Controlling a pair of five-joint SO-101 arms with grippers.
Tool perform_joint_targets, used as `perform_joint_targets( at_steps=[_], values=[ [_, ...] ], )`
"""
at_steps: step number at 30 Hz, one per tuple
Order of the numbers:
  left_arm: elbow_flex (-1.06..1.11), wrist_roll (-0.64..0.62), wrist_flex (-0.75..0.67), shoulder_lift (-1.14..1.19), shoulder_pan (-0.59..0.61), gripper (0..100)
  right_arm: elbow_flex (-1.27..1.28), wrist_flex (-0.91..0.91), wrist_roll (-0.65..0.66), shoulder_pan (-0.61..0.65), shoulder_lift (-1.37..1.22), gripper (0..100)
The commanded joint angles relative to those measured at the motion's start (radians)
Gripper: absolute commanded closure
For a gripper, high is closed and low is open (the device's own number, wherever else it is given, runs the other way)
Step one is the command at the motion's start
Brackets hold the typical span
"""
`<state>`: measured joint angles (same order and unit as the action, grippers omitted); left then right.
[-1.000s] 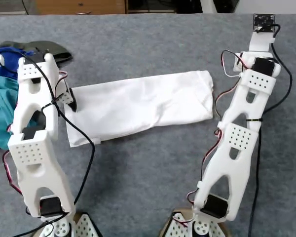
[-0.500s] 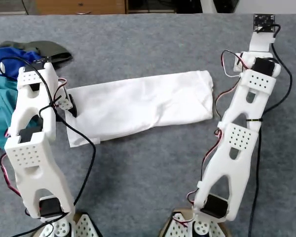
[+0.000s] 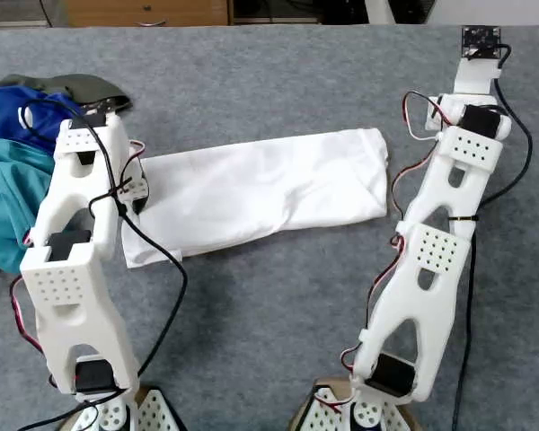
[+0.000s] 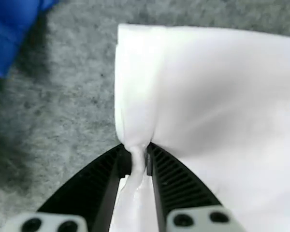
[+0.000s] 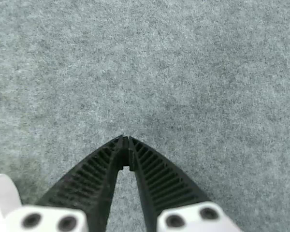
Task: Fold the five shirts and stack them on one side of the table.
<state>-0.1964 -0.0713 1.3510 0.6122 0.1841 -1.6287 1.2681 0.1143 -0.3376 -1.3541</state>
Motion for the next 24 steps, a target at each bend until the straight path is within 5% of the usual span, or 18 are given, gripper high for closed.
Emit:
perform_joint_targets(
  at_steps=[1, 10, 24],
  values=[
    [0.017, -0.021, -0.006, 0.008, 0.006, 95, -0.038, -0.018, 0.005, -0.008, 0.012, 99.4],
    [-0.072, -0.021, 0.015, -0.004, -0.054, 98, -0.039, -0.011, 0.000, -0.028, 0.035, 99.5],
    [-0.664, -0.021, 0.315, 0.007, -0.307, 98, -0.038, -0.072, -0.184, -0.206, 0.065, 99.4]
  ],
)
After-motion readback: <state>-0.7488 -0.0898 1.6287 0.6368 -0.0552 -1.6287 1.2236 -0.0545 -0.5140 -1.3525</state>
